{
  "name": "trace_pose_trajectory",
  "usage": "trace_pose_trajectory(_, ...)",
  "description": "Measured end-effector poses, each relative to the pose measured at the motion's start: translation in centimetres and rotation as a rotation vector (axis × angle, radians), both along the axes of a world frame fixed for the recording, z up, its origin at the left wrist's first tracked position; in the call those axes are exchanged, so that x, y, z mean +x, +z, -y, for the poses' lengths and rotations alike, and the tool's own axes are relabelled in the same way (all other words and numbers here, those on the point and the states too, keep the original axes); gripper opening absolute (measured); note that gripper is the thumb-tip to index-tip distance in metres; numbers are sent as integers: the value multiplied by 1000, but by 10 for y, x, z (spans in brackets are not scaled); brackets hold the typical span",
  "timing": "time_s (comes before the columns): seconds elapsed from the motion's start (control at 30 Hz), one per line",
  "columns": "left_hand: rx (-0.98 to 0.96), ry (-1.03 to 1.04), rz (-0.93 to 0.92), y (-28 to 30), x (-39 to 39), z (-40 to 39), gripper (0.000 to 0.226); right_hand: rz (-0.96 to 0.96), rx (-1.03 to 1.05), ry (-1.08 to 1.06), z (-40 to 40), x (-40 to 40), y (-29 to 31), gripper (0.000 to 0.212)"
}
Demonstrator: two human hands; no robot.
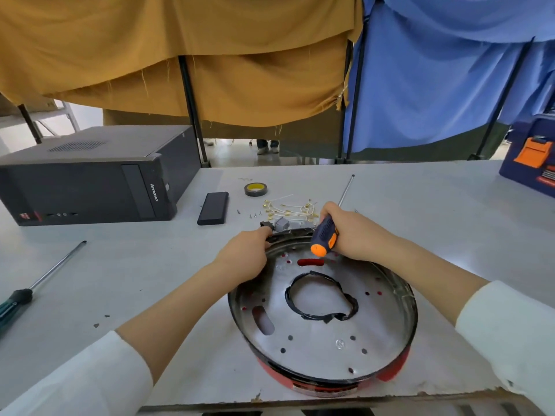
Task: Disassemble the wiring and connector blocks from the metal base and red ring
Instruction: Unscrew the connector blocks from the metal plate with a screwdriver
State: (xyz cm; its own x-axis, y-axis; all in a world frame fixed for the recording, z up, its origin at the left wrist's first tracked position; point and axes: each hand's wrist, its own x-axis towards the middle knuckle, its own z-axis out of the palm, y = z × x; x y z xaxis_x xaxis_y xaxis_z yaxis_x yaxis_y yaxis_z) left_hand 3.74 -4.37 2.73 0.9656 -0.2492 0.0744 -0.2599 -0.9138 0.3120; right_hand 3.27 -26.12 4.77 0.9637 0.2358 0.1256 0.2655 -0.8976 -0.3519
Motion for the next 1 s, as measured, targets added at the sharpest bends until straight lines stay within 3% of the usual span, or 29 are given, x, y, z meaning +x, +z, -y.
trace_pose_trajectory(0.2, 45, -120, 16, 1, 6, 2, 37, -22, 99, 60, -10, 8, -9, 31)
trace_pose_trajectory(0.3, 218, -113, 99, 4, 4, 2, 38, -13, 108, -23, -7, 9, -20, 32)
trace_pose_trajectory(0.4, 387, -101, 205, 5, 1, 14, 24, -4, 131, -110, -3, 9, -26, 25)
trace_pose_trajectory(0.5, 362, -75, 159, 4, 3, 27, 18, 13, 99, -164, 0, 6, -29, 28)
trace_pose_trajectory(0.6, 338, -96, 236, -3, 3, 30, 19, 57, 86, -165, 3, 4, -32, 22)
trace_pose_trajectory(0.67, 347, -93, 290, -7, 0, 30, 18, 117, 230, -155, 2, 5, -28, 24)
trace_pose_trajectory(0.77, 387, -70, 291, -9, -2, 32, 19, 225, 607, -164, -3, 2, -8, 29)
trace_pose_trajectory(0.83, 414, -49, 296, -9, -3, 34, 22, 303, 758, -156, -6, -2, 6, 17)
trace_pose_trajectory(1.0, 402, -26, 292, -8, -6, 38, 23, 547, 556, -200, -6, -7, 30, 26)
